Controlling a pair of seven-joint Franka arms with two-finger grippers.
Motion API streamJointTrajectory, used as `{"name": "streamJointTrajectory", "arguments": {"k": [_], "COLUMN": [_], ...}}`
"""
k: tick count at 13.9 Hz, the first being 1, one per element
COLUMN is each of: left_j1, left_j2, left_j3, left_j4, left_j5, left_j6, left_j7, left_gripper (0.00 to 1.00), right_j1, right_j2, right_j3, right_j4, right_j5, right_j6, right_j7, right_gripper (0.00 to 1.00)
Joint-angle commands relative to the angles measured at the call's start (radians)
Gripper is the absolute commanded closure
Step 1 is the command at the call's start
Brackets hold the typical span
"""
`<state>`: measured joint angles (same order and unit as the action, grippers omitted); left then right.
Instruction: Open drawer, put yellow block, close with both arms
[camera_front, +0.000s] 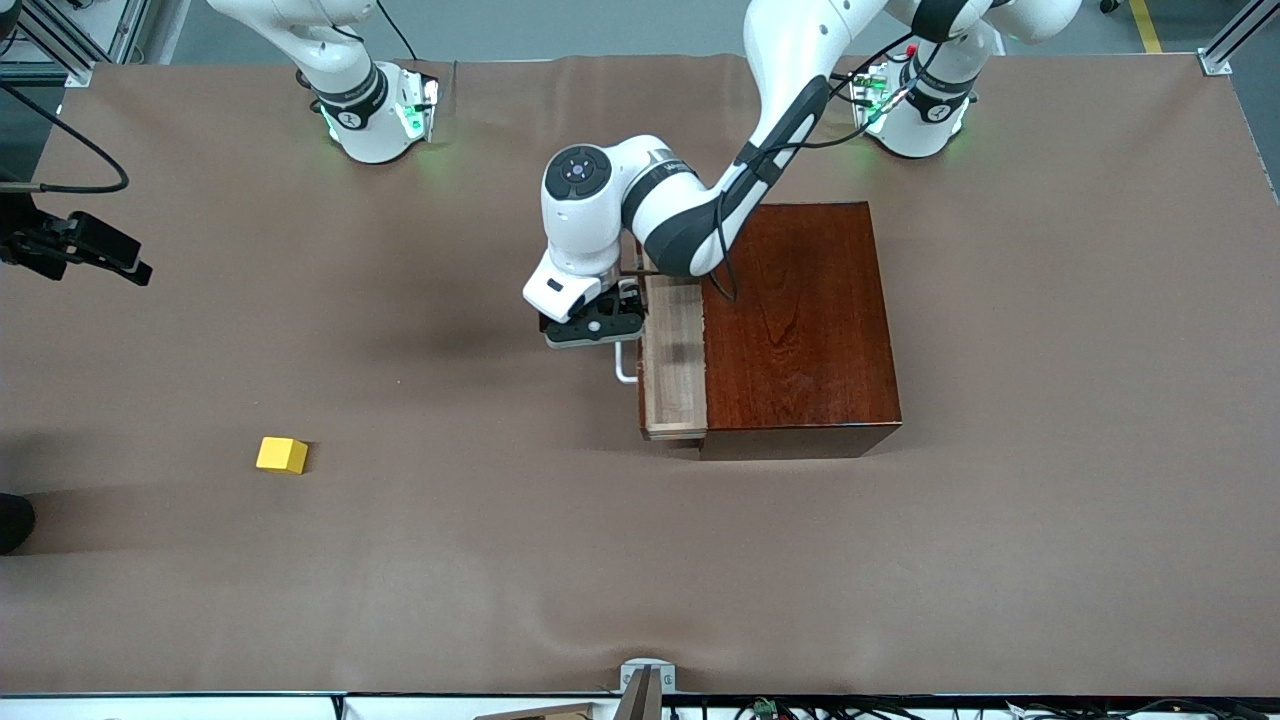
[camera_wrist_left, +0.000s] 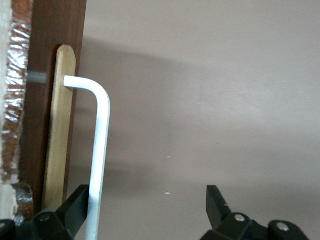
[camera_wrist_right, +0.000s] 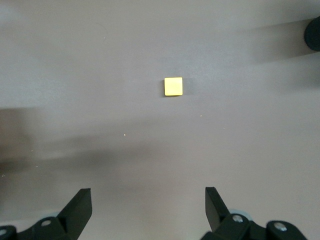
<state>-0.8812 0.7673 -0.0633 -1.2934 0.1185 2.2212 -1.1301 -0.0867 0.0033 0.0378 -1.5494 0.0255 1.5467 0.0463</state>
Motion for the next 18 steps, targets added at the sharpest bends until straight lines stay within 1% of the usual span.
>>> {"name": "streamJointTrajectory", "arguments": {"k": [1, 5, 8, 11, 16, 17, 18], "left_j1": [-0.038, -0.051, -0.055, -0.041, 0.059, 0.082, 0.109], "left_j2": [0.072, 0.073, 0.070, 0.046, -0.032, -0.049, -0.083], "left_j3": [-0.006, -0.006, -0.004, -0.001, -0.003, -0.004, -0.001], "left_j4": [0.091, 0.091, 0.088, 0.089, 0.082, 0.082, 0.059], "left_j5": [-0.025, -0.025, -0.025, -0.025, -0.031, -0.054, -0.083], "left_j6": [0.193, 0.271, 0.278, 0.278, 0.270, 0.268, 0.262], "left_j7": [-0.027, -0.025, -0.030, -0.071, -0.145, -0.145, -0.143], "left_gripper": [0.00, 0.00, 0.00, 0.00, 0.00, 0.00, 0.00], "right_j1": [-0.005, -0.005, -0.005, -0.005, -0.008, -0.004, -0.002], "right_j2": [-0.005, -0.005, -0.005, -0.005, -0.005, 0.001, 0.004], "right_j3": [0.007, 0.007, 0.007, 0.007, 0.007, 0.007, 0.007], "right_j4": [0.005, 0.005, 0.005, 0.005, 0.006, 0.006, 0.008], "right_j5": [-0.007, -0.007, -0.007, -0.007, -0.007, -0.006, -0.006], "right_j6": [-0.007, -0.007, -0.007, -0.007, 0.001, 0.007, 0.009], "right_j7": [-0.008, -0.008, -0.008, -0.008, -0.008, -0.003, -0.002], "right_gripper": [0.00, 0.00, 0.00, 0.00, 0.00, 0.00, 0.00]}}
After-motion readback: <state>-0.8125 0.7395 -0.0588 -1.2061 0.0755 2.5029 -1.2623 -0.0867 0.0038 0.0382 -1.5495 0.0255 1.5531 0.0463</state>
